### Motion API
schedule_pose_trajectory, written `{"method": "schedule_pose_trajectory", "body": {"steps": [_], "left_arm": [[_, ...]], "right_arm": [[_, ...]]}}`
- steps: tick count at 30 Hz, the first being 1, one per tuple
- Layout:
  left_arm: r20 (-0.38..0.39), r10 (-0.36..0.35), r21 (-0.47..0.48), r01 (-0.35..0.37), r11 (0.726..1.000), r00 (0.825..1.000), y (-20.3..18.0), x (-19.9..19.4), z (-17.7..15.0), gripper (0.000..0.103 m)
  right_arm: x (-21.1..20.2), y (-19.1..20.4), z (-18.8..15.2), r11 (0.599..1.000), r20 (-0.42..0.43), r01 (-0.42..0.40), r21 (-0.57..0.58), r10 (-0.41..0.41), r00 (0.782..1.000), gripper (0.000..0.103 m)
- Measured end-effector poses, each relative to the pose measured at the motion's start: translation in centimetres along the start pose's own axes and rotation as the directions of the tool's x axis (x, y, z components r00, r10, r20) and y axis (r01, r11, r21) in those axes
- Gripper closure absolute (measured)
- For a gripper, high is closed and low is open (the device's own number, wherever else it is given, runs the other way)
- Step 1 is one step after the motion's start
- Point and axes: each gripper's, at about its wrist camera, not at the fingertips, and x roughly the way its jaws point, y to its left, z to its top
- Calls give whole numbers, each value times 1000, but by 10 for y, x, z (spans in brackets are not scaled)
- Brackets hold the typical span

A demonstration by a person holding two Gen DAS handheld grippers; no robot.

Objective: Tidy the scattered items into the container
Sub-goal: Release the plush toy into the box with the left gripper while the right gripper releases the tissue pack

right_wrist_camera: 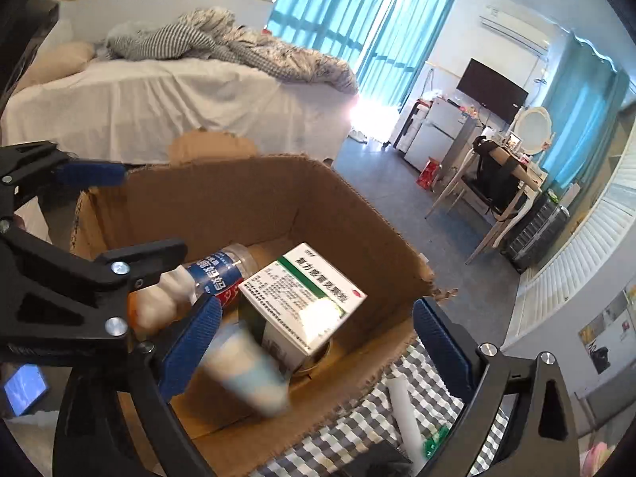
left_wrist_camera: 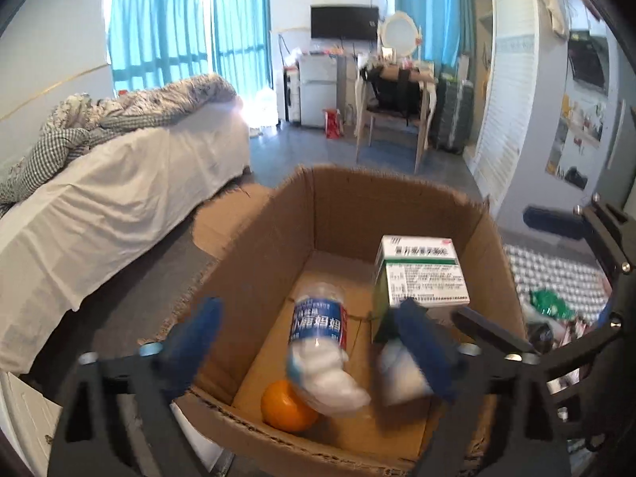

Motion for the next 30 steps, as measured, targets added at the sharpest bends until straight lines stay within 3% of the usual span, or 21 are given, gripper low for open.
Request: {"method": "schedule_pose_trajectory", "body": {"steps": [8,13,17,22,30], "left_arm": [[43,-42,46,40,998,998,-24,-27,0,3],[65,-149,120,141,983,987,-66,-44,-3,3],[40,-279,184,267,946,959,-112,-45,-13,3],[-37,-369,276,365,889,929,-172,-36,-38,3],[-135,-402,376,422,825,905,-232,-13,-86,3]], "right_arm": [[-52,-73,-28,978,56,109,178,-121,991,5],[-81,-138,-81,925,-25,223,306,-227,974,5],[-95,-173,-126,878,-112,297,375,-275,955,5],[-104,-193,-172,853,-177,302,427,-248,952,5],[-79,-178,-205,892,-212,200,404,-122,970,6]]}}
